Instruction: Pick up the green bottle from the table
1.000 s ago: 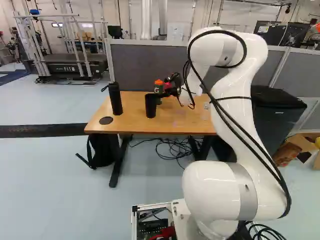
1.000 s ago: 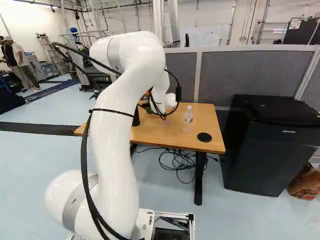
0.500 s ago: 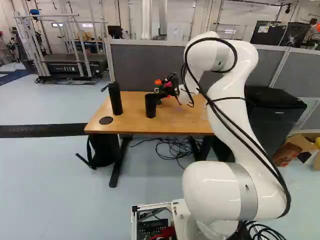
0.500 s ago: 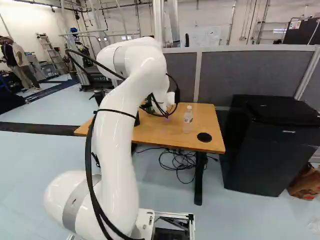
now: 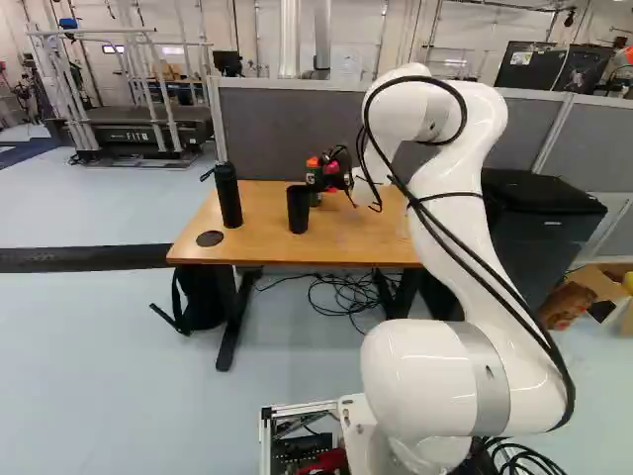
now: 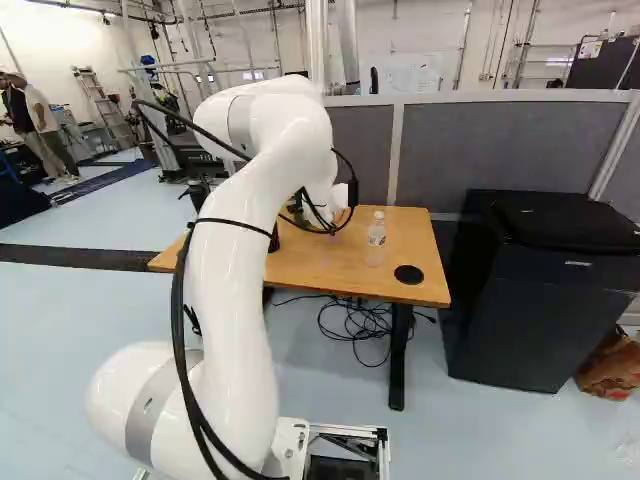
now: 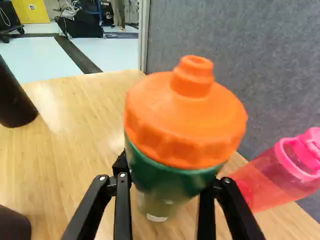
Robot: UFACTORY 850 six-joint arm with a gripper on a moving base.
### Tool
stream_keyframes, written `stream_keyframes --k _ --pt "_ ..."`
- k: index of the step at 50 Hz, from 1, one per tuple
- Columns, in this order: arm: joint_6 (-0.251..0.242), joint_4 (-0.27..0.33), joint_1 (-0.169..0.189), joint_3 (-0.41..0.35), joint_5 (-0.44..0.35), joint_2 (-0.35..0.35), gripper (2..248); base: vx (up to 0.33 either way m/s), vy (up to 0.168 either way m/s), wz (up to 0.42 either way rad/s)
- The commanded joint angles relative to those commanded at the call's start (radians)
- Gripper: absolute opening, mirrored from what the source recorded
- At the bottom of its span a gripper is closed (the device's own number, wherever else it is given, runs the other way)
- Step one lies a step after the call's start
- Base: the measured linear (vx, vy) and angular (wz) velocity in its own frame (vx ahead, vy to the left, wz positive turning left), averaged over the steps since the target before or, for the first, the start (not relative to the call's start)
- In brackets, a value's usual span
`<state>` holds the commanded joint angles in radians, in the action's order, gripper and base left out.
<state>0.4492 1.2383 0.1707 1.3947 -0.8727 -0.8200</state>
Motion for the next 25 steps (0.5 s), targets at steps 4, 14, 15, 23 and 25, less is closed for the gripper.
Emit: stream_keyframes --k 4,14,15,23,25 --pt "0.000 0.000 0.000 0.000 0.000 0.000 113 0.000 0.000 0.000" --pt "0.000 0.000 0.003 -0.005 0.000 0.014 110 0.000 0.000 0.000" --pt "0.000 0.000 0.004 -0.006 0.000 0.016 110 0.000 0.000 0.000" --pt "0.000 0.000 0.010 -0.013 0.000 0.035 110 0.000 0.000 0.000" --pt "0.000 0.000 0.012 -0.014 0.000 0.040 110 0.000 0.000 0.000"
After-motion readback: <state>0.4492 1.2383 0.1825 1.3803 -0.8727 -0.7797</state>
